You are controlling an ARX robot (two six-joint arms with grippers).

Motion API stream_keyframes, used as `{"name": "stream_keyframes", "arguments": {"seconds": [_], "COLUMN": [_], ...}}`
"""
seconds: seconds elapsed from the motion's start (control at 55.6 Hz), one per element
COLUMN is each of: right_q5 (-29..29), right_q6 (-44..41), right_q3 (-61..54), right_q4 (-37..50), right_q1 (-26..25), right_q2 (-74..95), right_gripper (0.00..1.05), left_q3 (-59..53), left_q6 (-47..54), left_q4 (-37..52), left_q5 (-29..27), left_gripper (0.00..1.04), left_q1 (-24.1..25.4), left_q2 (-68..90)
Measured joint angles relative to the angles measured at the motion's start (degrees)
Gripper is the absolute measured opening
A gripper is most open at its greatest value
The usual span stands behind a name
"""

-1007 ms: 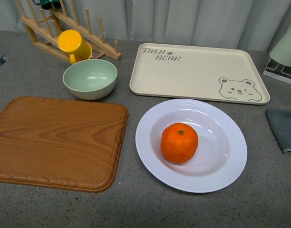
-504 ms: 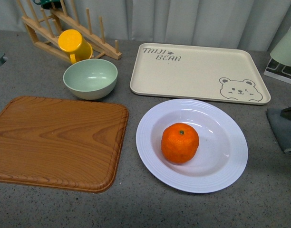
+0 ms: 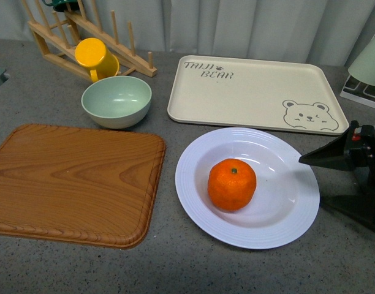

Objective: Place orange and plate with both arms

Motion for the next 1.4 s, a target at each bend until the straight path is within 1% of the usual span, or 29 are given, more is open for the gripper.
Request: {"name": "stream_keyframes", "arguments": {"seconds": [0.198, 0.378, 0.558, 0.666, 0.684, 0.72, 0.738, 0.828, 0.881, 0.917, 1.025, 1.097, 1.115, 1.169, 1.205, 1.259, 1.403], "right_q5": [-2.10, -2.82, -2.54, -2.56, -2.49, -2.14, -2.05, -1.73, -1.68, -1.49, -0.76, -0.79, -0.76, -1.03, -1.29, -1.31, -1.42], "right_q6": [6.23, 12.09, 16.39, 17.57, 17.81, 17.86, 17.88, 17.70, 17.68, 17.46, 15.72, 14.60, 14.23, 13.44, 13.11, 12.98, 12.72], "right_q3": [0.11, 0.42, 1.20, 1.29, 1.29, 1.31, 1.31, 1.46, 1.46, 1.46, 1.88, 1.88, 1.88, 1.88, 1.88, 1.90, 1.55], "right_q4": [7.48, 13.49, 16.44, 17.25, 17.35, 17.22, 17.22, 16.15, 15.93, 15.67, 13.29, 12.94, 12.83, 12.68, 12.66, 12.74, 14.12], "right_q1": [1.44, 3.19, 4.55, 4.92, 4.96, 4.96, 4.96, 4.85, 4.83, 4.74, 4.74, 4.74, 4.74, 4.74, 4.74, 4.70, 4.70], "right_q2": [3.72, 5.75, 8.00, 8.48, 8.52, 8.63, 8.70, 9.22, 9.42, 9.57, 9.57, 9.57, 9.57, 9.57, 9.57, 9.57, 9.57], "right_gripper": [0.96, 0.96, 0.96, 0.96, 0.94, 0.88, 0.86, 0.70, 0.63, 0.56, 0.40, 0.26, 0.20, 0.12, 0.08, 0.04, 0.04], "left_q3": [0.00, 0.00, 0.00, 0.00, 0.00, 0.00, 0.00, 0.00, 0.00, 0.00, 0.00, 0.00, 0.00, 0.00, 0.00, 0.00, 0.00], "left_q6": [0.00, 0.00, 0.00, 0.00, 0.00, 0.00, 0.00, 0.00, 0.00, 0.00, 0.00, 0.00, 0.00, 0.00, 0.00, 0.00, 0.00], "left_q4": [0.00, 0.00, 0.00, 0.00, 0.00, 0.00, 0.00, 0.00, 0.00, 0.00, 0.00, 0.00, 0.00, 0.00, 0.00, 0.00, 0.00], "left_q5": [0.00, -0.02, -0.02, 0.00, 0.00, -0.02, -0.02, -0.02, 0.00, 0.00, 0.00, -0.02, 0.00, -0.02, -0.02, -0.02, 0.00], "left_gripper": [0.98, 0.98, 0.98, 0.98, 0.98, 0.98, 0.98, 0.98, 0.98, 0.98, 0.98, 0.98, 0.98, 0.98, 0.98, 0.98, 0.98], "left_q1": [-0.02, 0.00, 0.00, 0.00, 0.00, 0.00, 0.00, 0.00, 0.00, 0.00, 0.00, 0.00, 0.00, 0.00, 0.00, 0.00, 0.00], "left_q2": [0.00, 0.00, 0.00, 0.00, 0.00, 0.00, 0.00, 0.00, 0.00, 0.00, 0.00, 0.00, 0.00, 0.00, 0.00, 0.00, 0.00]}}
